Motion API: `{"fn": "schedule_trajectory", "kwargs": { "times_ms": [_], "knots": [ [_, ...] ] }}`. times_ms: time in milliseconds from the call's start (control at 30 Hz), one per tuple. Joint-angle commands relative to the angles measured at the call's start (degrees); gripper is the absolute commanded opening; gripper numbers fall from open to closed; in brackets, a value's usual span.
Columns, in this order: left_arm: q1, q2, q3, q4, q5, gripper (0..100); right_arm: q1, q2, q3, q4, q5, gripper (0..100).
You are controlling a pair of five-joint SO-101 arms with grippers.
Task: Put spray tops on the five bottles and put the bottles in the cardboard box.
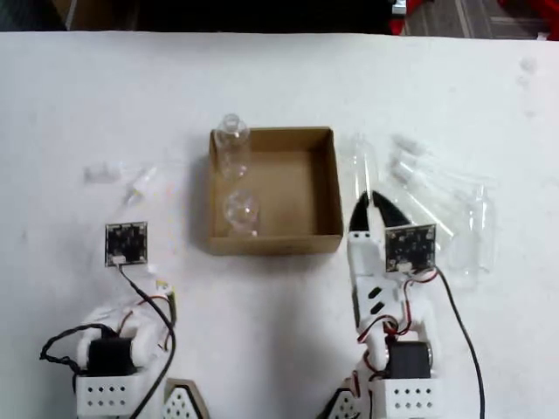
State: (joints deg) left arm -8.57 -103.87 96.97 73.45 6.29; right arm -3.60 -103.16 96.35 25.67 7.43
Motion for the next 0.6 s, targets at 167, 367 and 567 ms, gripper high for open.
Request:
{"fn": "schedule_trajectory", "kwargs": {
  "times_ms": [167, 367, 567],
  "knots": [
    [-0.48, -0.48, 0.00, 0.35, 0.79, 3, 7.16, -0.13, 0.53, -4.97, 0.62, 1.9],
    [-0.48, -0.48, 0.00, 0.35, 0.79, 3, 6.64, -0.13, -4.66, -2.51, 5.80, 5.0],
    [-0.48, -0.48, 0.00, 0.35, 0.79, 3, 3.82, -0.04, -14.77, 7.52, 10.99, 4.3]
  ]
}}
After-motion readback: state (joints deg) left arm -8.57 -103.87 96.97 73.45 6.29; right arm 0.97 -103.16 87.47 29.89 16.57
